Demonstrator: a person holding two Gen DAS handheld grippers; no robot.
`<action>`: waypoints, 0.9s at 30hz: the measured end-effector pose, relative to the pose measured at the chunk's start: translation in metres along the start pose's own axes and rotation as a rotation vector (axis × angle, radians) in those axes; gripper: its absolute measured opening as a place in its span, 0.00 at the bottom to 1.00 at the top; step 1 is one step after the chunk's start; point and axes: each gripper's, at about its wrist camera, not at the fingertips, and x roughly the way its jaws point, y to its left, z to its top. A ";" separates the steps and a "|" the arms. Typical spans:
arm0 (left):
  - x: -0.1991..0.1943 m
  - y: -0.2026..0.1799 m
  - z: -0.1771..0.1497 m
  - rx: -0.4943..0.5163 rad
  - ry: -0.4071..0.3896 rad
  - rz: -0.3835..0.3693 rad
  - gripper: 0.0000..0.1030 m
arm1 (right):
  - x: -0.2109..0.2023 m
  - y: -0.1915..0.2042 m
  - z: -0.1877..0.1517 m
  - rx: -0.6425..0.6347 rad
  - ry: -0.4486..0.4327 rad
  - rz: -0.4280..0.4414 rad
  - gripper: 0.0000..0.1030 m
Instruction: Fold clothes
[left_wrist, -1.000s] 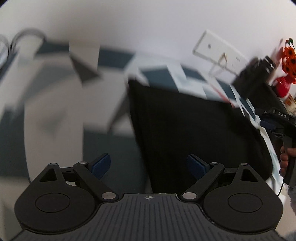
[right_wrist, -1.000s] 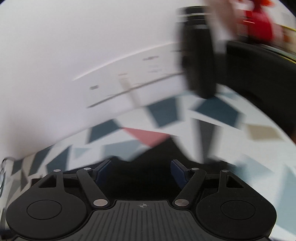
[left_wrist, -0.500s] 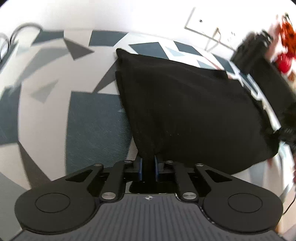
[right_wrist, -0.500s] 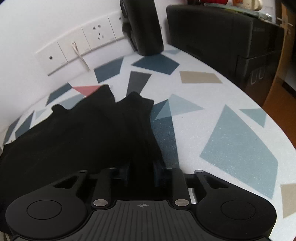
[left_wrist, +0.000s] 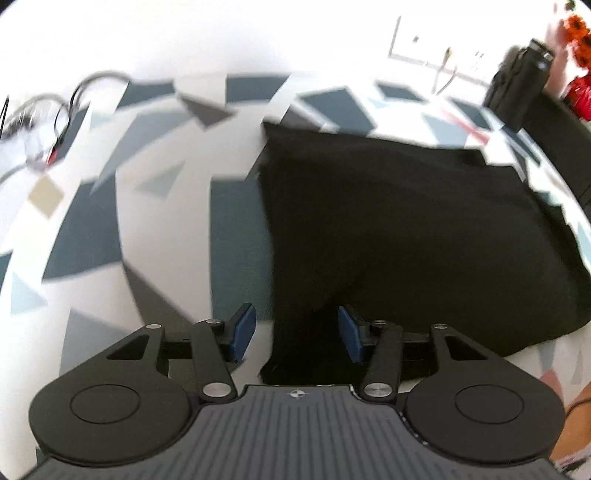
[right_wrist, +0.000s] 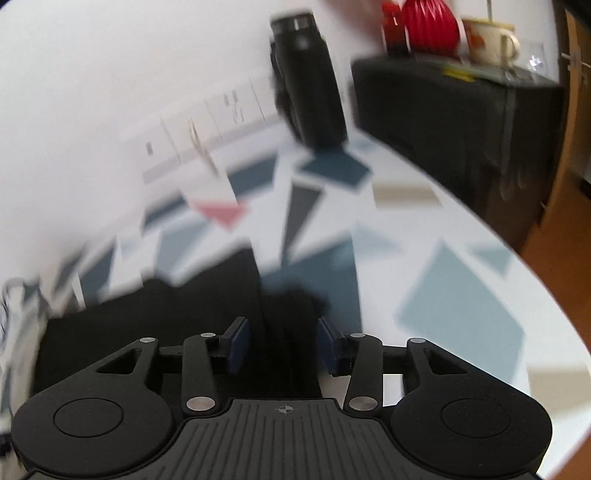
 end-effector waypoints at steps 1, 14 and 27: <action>0.001 -0.001 0.004 -0.008 -0.017 -0.012 0.49 | 0.010 -0.001 0.008 0.001 -0.009 0.007 0.37; 0.048 -0.005 0.017 0.003 -0.001 -0.003 0.58 | 0.140 0.053 0.022 -0.261 0.117 -0.084 0.02; 0.056 -0.003 0.024 0.021 0.008 -0.038 0.70 | 0.108 -0.004 0.045 -0.104 0.021 -0.183 0.20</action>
